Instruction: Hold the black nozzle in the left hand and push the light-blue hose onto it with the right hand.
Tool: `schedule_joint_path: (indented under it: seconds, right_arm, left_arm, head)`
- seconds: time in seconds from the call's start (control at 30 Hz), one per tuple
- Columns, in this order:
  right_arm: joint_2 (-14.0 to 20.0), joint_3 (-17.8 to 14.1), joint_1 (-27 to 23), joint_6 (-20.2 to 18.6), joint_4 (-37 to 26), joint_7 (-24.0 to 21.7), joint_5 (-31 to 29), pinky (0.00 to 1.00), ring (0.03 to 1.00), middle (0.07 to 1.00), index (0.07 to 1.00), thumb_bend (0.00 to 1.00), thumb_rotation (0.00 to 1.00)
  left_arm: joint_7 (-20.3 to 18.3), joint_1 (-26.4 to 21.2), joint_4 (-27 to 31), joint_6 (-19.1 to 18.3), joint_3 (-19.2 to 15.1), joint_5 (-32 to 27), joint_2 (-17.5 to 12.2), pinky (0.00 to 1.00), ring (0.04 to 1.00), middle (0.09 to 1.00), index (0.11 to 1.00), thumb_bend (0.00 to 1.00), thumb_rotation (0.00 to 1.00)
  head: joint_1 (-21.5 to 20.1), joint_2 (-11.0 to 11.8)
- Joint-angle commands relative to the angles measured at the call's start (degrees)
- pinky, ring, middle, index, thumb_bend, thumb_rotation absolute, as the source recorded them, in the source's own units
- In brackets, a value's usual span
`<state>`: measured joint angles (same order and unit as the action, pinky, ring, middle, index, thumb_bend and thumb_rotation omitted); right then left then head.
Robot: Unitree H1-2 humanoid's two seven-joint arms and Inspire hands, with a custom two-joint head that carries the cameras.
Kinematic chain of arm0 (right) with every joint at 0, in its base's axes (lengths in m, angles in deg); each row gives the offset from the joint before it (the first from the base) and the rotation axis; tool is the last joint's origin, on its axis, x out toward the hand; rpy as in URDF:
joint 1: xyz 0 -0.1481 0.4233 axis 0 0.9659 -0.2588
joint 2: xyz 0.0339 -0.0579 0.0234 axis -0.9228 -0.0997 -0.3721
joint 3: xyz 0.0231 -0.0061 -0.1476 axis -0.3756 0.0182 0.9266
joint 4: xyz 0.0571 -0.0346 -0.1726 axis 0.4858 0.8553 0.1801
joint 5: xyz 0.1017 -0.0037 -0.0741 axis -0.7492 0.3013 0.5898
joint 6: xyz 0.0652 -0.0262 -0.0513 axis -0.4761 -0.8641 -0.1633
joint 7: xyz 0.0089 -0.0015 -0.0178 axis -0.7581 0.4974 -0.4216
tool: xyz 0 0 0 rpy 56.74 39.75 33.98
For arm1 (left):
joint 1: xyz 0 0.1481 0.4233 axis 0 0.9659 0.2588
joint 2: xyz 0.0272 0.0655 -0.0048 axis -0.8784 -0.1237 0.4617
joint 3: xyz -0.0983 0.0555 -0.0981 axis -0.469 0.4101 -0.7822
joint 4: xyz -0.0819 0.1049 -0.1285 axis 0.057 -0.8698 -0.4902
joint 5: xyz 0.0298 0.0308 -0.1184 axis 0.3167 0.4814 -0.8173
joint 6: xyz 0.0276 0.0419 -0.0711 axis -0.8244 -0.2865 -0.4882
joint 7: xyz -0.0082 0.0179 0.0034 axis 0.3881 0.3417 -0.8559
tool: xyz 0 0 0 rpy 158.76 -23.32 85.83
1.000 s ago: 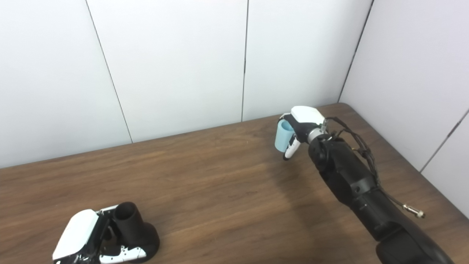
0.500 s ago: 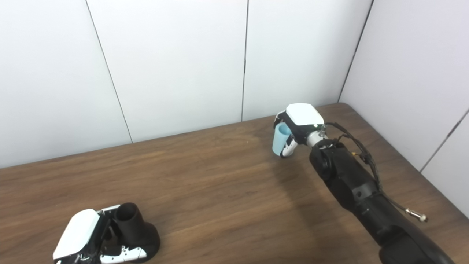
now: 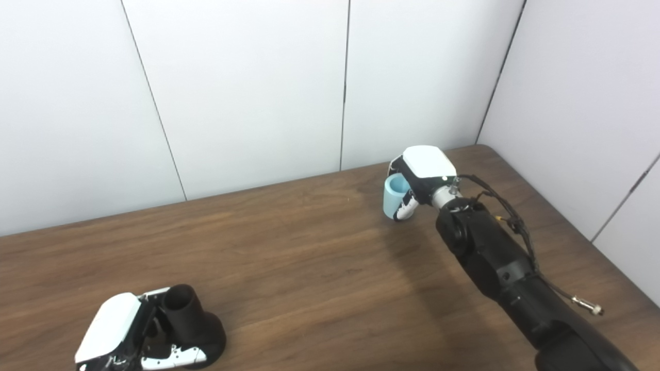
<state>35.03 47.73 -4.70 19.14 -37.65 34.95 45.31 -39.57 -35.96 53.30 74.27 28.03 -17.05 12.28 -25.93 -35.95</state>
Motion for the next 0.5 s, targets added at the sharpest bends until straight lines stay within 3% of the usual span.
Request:
schedule_joint_path:
  seconds: [0.0,0.2,0.43,0.47]
  right_arm:
    - [1.9,-1.4,-0.8,0.3,-2.4,1.4,-0.2,0.5,0.439,0.558,0.454,0.51,0.0]
    - [1.5,-4.0,2.4,0.7,-12.2,1.0,-1.5,0.43,0.415,0.545,0.482,0.51,0.0]
    - [-0.3,-7.0,6.8,-1.2,-26.5,-4.0,-4.5,0.4,0.404,0.536,0.492,0.51,0.0]
    - [-0.8,-7.3,7.4,-1.3,-28.7,-4.7,-5.0,0.37,0.404,0.527,0.495,0.51,0.0]
  left_arm:
    - [-2.2,0.8,-0.8,-2.2,0.3,1.1,-0.9,0.38,0.427,0.445,0.52,0.5,0.0]
    - [-2.1,1.3,-0.2,-2.5,0.9,2.0,-0.3,0.37,0.42,0.456,0.517,0.5,0.0]
    - [-1.5,1.7,-0.1,-3.1,1.7,3.0,0.5,0.37,0.429,0.447,0.519,0.5,0.0]
    - [-1.4,1.7,-0.1,-3.1,1.8,3.1,0.7,0.35,0.422,0.44,0.521,0.5,0.0]
  head:
    - [0.5,-0.2]
    - [3.0,-0.8]
    - [7.1,-1.3]
    - [7.8,-1.4]
